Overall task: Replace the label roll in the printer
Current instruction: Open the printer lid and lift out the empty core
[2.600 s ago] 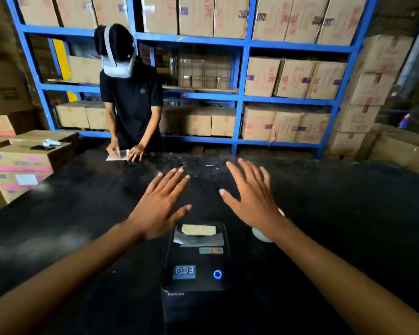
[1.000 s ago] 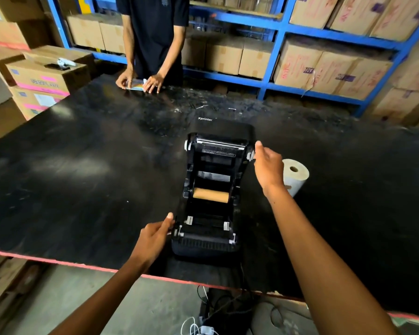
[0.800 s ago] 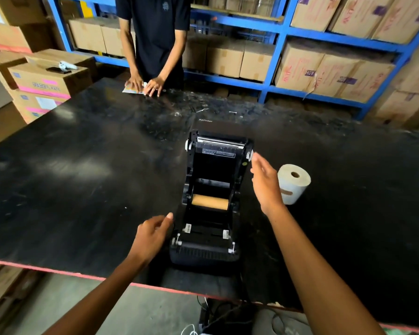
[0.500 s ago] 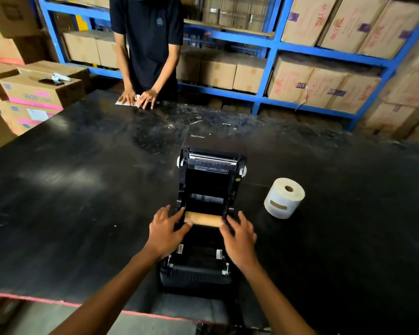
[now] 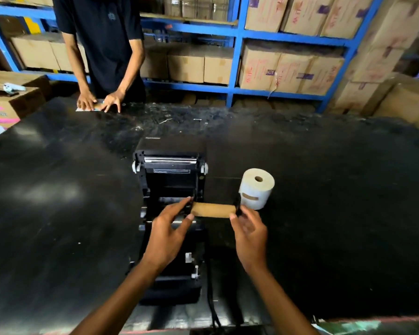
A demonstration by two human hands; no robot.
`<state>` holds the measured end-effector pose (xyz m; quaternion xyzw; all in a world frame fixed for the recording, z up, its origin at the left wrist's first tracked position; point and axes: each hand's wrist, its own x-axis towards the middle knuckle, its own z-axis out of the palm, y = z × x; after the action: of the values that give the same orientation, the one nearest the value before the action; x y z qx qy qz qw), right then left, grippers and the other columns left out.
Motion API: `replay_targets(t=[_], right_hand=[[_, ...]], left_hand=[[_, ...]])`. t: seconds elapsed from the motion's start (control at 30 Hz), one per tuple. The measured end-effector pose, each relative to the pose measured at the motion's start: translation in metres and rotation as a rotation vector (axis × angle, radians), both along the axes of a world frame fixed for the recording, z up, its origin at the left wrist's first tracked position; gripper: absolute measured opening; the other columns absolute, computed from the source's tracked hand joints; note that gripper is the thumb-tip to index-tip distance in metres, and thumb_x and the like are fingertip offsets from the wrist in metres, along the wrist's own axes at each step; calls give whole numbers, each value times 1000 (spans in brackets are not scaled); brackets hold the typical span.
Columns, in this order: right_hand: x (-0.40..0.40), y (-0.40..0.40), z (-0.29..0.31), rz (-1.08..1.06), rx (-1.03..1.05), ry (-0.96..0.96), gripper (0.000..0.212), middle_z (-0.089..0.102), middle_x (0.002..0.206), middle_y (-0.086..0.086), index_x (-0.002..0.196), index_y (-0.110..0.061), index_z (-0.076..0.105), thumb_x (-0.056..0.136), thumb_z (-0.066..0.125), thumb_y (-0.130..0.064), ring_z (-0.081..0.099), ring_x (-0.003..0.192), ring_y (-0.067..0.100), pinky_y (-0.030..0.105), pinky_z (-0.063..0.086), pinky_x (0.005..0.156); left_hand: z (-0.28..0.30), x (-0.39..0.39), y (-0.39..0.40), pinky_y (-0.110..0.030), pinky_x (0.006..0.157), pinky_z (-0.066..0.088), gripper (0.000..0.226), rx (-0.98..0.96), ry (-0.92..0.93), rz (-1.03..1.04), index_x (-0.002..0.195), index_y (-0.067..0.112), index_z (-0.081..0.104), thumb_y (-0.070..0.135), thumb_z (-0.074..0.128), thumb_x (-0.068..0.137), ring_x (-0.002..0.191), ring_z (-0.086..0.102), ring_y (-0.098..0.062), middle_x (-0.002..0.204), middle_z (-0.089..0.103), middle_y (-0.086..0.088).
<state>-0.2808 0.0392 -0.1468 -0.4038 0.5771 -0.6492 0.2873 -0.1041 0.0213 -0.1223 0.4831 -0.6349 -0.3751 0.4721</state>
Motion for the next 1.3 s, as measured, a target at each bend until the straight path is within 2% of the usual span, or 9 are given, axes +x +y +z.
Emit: replay_targets(t=[0.1,0.23,0.4,0.57,0.77,0.97,1.03,1.1,1.3], right_hand=[[-43,3,-9,-89,34,-58,27,65,105,11,109,-10,62,84,66,1,64,87,12,7,50,72],[-117,9,-28,-143,126,-131,31,66,101,1,116,-5,63,85,67,-5,60,84,-5,3,49,70],[-183,14,-54,-218,225,-99,28,68,103,9,114,-1,63,86,64,-1,64,82,-1,1,47,66],[-230,17,-71,-242,308,-121,30,65,109,19,117,7,61,88,62,-1,58,98,20,1,46,66],[-229,8,-78,-132,378,-29,26,65,100,12,111,8,63,86,63,2,59,91,21,1,46,65],[-221,1,-85,-9,418,8,19,70,93,12,104,-1,68,86,66,-4,63,84,19,31,51,80],[-221,0,-88,42,416,9,16,71,87,5,101,-9,70,85,66,-6,64,78,13,26,53,77],[-220,-2,-91,89,421,-2,14,71,78,-3,96,-16,70,85,68,-9,64,68,4,15,53,66],[-256,-17,-91,-122,418,-128,19,66,83,10,105,-1,67,88,64,-9,58,62,11,9,47,50]], left_hand=[[-7,-48,-1,-23,92,49,35,5,27,-45,119,13,61,1,63,86,103,64,-15,115,64,-10],[-24,-118,-10,-8,80,49,31,83,-32,-93,117,10,63,8,64,86,90,62,3,104,69,1],[-50,-178,-29,-1,71,45,26,132,-93,-65,111,7,64,5,65,85,84,63,-6,92,66,3],[-84,-191,-54,-35,89,49,31,88,-404,-76,115,8,62,10,65,85,98,62,-23,108,67,-8],[-114,-182,-81,-39,97,41,34,-20,-876,-283,122,6,57,11,54,88,116,48,-33,128,58,-15],[-113,-185,-71,-32,106,40,32,-60,-576,-167,120,6,63,17,61,90,124,52,-27,129,60,-16],[-101,-191,-56,-13,87,47,33,124,-408,-255,117,17,66,27,67,85,103,64,-9,110,68,-1],[-93,-191,-45,-3,71,45,34,228,-448,-434,114,20,68,30,71,82,82,62,7,98,68,9],[-63,-144,-70,-2,62,44,24,160,-578,-342,107,14,71,21,69,84,70,59,3,89,69,6]])
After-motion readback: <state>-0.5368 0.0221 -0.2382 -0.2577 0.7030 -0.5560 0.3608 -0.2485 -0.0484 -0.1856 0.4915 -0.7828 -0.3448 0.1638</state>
